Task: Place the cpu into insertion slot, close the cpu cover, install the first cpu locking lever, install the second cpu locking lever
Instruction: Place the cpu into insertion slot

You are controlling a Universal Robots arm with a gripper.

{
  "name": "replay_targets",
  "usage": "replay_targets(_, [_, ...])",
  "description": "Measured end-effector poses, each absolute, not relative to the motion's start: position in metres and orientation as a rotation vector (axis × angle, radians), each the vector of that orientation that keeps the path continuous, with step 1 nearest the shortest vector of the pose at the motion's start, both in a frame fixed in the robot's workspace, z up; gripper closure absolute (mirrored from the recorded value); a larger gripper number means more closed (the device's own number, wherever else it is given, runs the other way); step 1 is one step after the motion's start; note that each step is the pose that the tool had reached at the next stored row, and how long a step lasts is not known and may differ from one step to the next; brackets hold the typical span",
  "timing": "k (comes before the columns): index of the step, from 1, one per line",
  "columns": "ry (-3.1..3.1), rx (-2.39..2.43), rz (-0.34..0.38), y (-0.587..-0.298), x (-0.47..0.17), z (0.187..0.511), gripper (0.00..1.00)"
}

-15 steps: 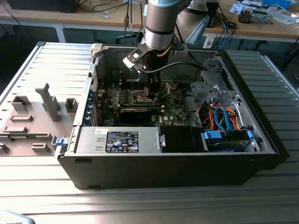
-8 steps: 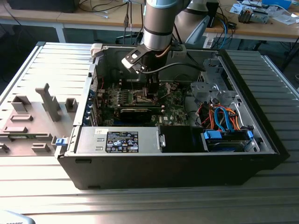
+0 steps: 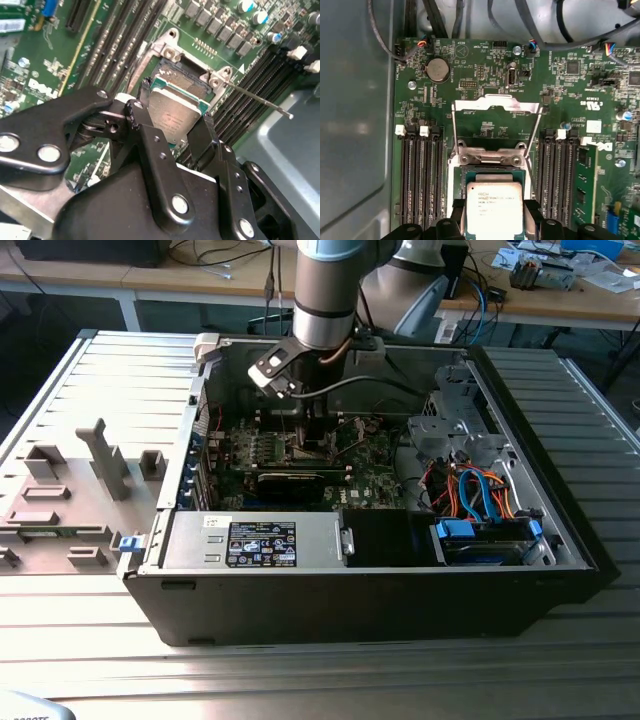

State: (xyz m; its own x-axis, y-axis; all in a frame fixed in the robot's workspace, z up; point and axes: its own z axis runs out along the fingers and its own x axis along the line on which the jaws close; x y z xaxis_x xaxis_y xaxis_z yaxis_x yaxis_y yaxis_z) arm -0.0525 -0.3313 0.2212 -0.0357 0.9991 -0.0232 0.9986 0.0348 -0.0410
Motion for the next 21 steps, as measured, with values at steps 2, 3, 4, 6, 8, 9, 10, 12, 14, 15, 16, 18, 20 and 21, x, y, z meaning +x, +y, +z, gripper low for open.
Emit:
replay_targets(2, [-2.232,-2.193,0.072,-0.331,-0.052,0.218,0.46])
replay_targets(3, [-2.219,-2.205,0.071,-0.330,-0.052,0.216,0.46])
replay_targets(4, [-2.216,-2.208,0.071,-0.330,-0.054,0.214,0.46])
replay_targets(6, [-2.216,-2.208,0.071,-0.330,-0.058,0.212,0.46])
replay_targets(8, [-2.216,-2.208,0.071,-0.330,-0.058,0.208,0.46])
replay_targets(9, [-2.216,-2.208,0.072,-0.330,-0.058,0.203,0.46])
replay_targets(10, [-2.216,-2.208,0.071,-0.330,-0.058,0.201,0.46])
replay_targets(12, [-2.216,-2.208,0.072,-0.330,-0.058,0.200,0.46])
replay_targets(14, [-2.216,-2.208,0.072,-0.330,-0.058,0.199,0.46])
replay_targets(15, [-2.216,-2.208,0.072,-0.330,-0.058,0.199,0.46])
replay_targets(16, [-2.216,-2.208,0.072,-0.330,-0.057,0.199,0.46])
replay_targets(18, [-2.216,-2.208,0.072,-0.330,-0.057,0.199,0.46])
replay_targets(20, [-2.216,-2.208,0.072,-0.330,-0.056,0.199,0.46])
replay_targets(21, [-2.216,-2.208,0.072,-0.330,-0.056,0.199,0.46])
